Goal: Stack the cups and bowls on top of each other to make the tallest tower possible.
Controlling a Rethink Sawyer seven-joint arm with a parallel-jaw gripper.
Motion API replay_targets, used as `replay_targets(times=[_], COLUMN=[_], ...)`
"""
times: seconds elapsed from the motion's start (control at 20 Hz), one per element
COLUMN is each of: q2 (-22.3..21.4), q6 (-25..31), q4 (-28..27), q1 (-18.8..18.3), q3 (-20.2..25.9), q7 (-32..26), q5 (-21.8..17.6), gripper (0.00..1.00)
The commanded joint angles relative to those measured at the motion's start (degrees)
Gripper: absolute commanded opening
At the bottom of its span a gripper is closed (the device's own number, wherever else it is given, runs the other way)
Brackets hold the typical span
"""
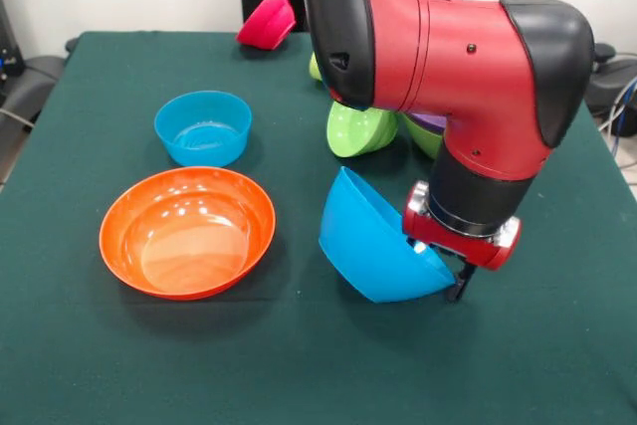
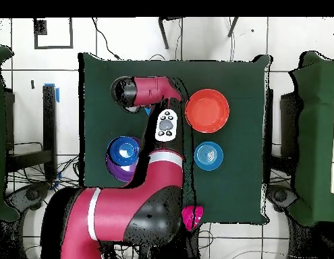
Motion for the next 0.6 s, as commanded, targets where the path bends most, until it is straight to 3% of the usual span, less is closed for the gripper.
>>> replay_targets(times=[0.05,0.15,0.45,0.6], q2=[4.9,7.6,6.2,7.7], q6=[5.6,8.5,12.9,12.6], q4=[-4.3,-8.4,-8.5,-10.3], q1=[0.2,1.6,4.6,4.4], q3=[2.5,0.0,-4.4,-4.2], q7=[9.6,12.1,14.5,14.1], q5=[2.5,2.2,3.3,4.2], gripper=[1.0,1.0,1.0,1.0])
